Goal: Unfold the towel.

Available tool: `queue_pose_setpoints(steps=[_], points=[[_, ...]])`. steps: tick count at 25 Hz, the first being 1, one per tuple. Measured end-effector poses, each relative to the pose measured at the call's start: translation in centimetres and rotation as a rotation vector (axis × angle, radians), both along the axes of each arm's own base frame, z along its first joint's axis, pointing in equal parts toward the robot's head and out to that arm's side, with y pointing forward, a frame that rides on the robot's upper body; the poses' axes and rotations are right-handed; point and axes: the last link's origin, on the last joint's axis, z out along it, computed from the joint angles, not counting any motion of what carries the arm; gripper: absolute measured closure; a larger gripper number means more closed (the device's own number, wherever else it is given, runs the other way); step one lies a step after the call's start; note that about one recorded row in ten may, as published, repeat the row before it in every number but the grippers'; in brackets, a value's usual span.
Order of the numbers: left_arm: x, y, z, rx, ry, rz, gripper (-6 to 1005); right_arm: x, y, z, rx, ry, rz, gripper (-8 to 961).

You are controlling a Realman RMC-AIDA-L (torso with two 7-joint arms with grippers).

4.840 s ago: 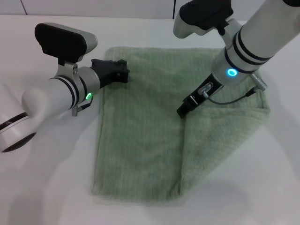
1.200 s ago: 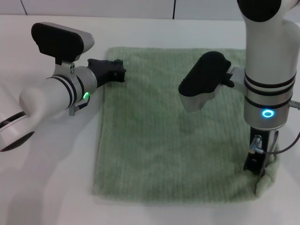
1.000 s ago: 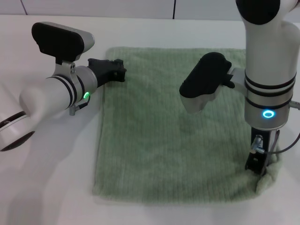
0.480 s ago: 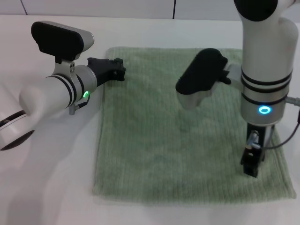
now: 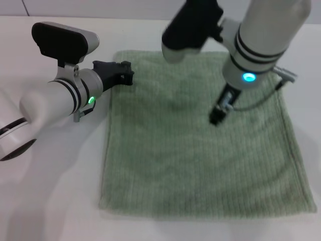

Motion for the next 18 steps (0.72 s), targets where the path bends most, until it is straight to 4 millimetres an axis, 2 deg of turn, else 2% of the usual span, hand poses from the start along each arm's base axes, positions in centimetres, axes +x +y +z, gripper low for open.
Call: queue_pose_setpoints(steps=[3, 4, 9, 12, 13, 14, 18], points=[[0.1, 0.1, 0.1, 0.005, -0.005, -0.001, 917, -1.2, 1.5, 0.5, 0.131, 0.119, 0.128, 544], [0.1, 0.1, 0.1, 0.005, -0.005, -0.001, 917, -1.2, 1.5, 0.5, 0.131, 0.119, 0.128, 544], [0.2, 0.2, 0.9, 0.041, -0.051, 0.01, 915, -1.3, 3.8, 0.7, 0.306, 0.331, 0.24, 545], [0.0, 0.2, 2.0, 0.086, -0.098, 0.022, 915, -0.3, 4.9, 1.5, 0.43, 0.465, 0.286, 545], [-0.2, 0.2, 3.1, 0.129, -0.146, 0.024, 914, 0.4, 5.4, 2.1, 0.528, 0.562, 0.336, 545], [-0.2, 0.2, 3.1, 0.129, -0.146, 0.024, 914, 0.4, 5.4, 2.1, 0.528, 0.562, 0.336, 545], [-1.1, -0.3, 5.5, 0.227, -0.265, -0.013, 913, 2.2, 5.8, 2.9, 0.725, 0.77, 0.422, 545]])
